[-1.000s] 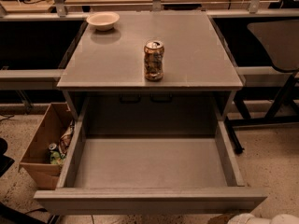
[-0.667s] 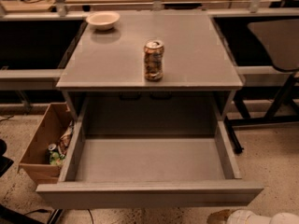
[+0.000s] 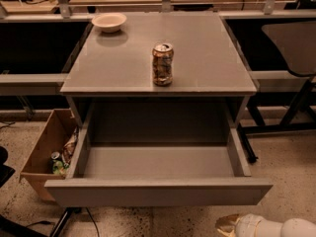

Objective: Close top drawer

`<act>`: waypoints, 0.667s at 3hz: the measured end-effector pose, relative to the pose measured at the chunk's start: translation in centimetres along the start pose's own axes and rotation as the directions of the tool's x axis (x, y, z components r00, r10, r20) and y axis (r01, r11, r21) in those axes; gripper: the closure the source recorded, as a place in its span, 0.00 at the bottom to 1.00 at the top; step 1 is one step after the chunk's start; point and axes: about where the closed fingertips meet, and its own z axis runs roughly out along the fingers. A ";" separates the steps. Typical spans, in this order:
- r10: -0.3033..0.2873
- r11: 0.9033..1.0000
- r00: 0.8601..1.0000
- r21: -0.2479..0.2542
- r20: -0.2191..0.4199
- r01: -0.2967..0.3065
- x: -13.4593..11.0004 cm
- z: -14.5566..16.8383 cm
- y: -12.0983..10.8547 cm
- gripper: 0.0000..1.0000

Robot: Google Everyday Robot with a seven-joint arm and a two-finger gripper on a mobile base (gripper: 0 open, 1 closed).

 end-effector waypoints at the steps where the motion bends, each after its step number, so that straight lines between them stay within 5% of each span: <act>1: -0.082 0.997 0.997 0.003 0.012 0.082 -3.7 0.4 -2.9 1.00; 2: -0.092 0.996 0.996 0.003 0.012 0.092 -4.0 0.3 -3.0 1.00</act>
Offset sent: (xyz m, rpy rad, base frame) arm 0.2221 0.0392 0.1532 -0.2253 -0.2452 0.3751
